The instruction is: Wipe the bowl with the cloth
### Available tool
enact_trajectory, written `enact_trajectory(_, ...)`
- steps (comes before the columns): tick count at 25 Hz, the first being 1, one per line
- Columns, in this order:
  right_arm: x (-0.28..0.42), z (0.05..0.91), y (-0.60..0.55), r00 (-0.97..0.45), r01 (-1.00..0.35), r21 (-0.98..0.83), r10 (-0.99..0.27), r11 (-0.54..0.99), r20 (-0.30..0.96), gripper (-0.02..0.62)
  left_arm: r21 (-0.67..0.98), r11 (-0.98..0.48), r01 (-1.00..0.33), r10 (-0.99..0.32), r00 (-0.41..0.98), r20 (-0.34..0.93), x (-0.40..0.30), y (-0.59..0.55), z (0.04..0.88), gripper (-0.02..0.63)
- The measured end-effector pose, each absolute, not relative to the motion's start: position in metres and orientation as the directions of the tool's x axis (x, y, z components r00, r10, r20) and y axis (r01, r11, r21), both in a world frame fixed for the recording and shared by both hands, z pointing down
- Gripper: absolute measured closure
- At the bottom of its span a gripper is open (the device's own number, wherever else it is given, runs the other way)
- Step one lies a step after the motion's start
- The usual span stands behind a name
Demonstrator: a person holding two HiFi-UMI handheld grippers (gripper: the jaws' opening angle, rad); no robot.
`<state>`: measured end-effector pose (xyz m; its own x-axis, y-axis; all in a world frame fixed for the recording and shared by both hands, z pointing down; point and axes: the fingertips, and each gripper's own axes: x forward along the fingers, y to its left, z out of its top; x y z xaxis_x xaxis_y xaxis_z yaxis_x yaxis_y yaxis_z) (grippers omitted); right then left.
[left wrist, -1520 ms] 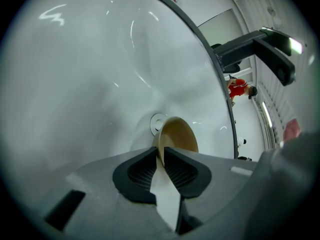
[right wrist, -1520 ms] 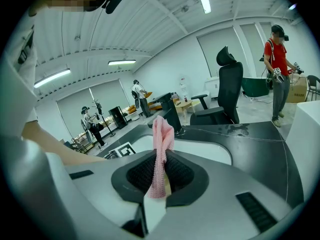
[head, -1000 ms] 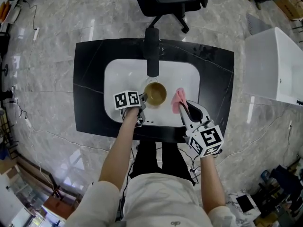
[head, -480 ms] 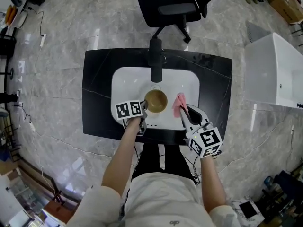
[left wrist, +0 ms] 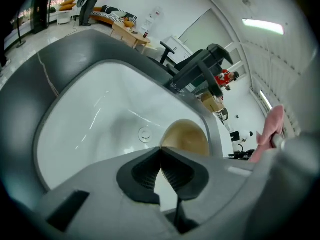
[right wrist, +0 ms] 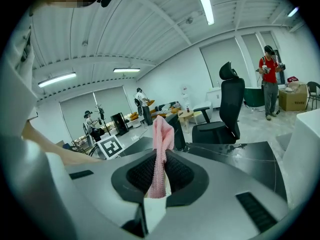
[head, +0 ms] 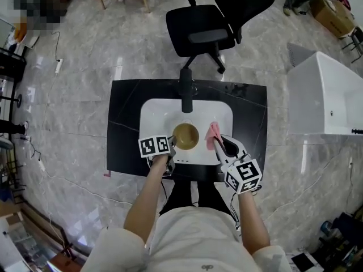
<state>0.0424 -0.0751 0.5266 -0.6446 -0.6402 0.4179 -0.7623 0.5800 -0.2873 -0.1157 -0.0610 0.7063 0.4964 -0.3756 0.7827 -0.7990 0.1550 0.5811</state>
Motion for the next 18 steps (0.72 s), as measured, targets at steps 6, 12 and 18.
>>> enact_trajectory(6, 0.047, 0.491, -0.074, -0.642, -0.766, -0.269, -0.671, 0.584, 0.373, 0.561, 0.581, 0.113, -0.806, -0.397, 0.499, 0.77, -0.109, -0.057, 0.672, 0.589)
enact_trajectory(12, 0.054, 0.454, -0.082, -0.638, -0.77, -0.24, -0.703, 0.592, 0.314, 0.561, 0.564, 0.085, -0.821, -0.381, 0.496, 0.78, -0.101, -0.052, 0.657, 0.589)
enact_trajectory(18, 0.056, 0.428, -0.084, -0.635, -0.772, -0.219, -0.723, 0.596, 0.273, 0.561, 0.558, 0.029, -0.83, -0.404, 0.501, 0.766, -0.092, -0.058, 0.634, 0.589)
